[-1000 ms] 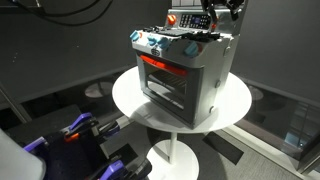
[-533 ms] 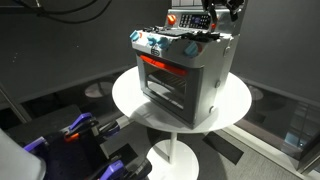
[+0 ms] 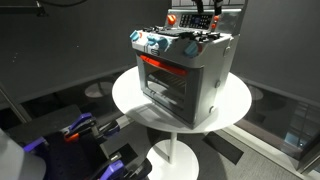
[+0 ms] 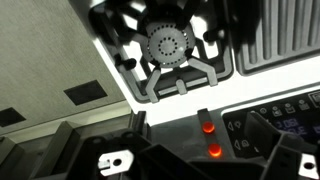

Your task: Push the top orange button on the right side of the stove

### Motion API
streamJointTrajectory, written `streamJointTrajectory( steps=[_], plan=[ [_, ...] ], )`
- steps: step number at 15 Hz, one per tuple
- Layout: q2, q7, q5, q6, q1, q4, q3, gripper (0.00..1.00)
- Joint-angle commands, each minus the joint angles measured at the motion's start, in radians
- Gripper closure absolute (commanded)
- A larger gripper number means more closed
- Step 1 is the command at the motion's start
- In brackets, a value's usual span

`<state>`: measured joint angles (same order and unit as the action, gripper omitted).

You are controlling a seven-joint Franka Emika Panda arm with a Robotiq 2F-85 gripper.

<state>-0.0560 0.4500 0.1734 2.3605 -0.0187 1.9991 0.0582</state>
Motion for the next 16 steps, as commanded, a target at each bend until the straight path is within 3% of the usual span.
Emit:
streamJointTrajectory(
  steps=[1,7,16],
  plan=[
    [0.112,-0.070,-0.071,-0.111,0.007,0.070,-0.021,0.00],
    [0.277,-0.142,-0.110,-0.262,0.010,0.197,-0.047,0.00],
    [0.463,-0.200,-0.138,-0.332,0.013,0.393,-0.062,0.00]
  ],
)
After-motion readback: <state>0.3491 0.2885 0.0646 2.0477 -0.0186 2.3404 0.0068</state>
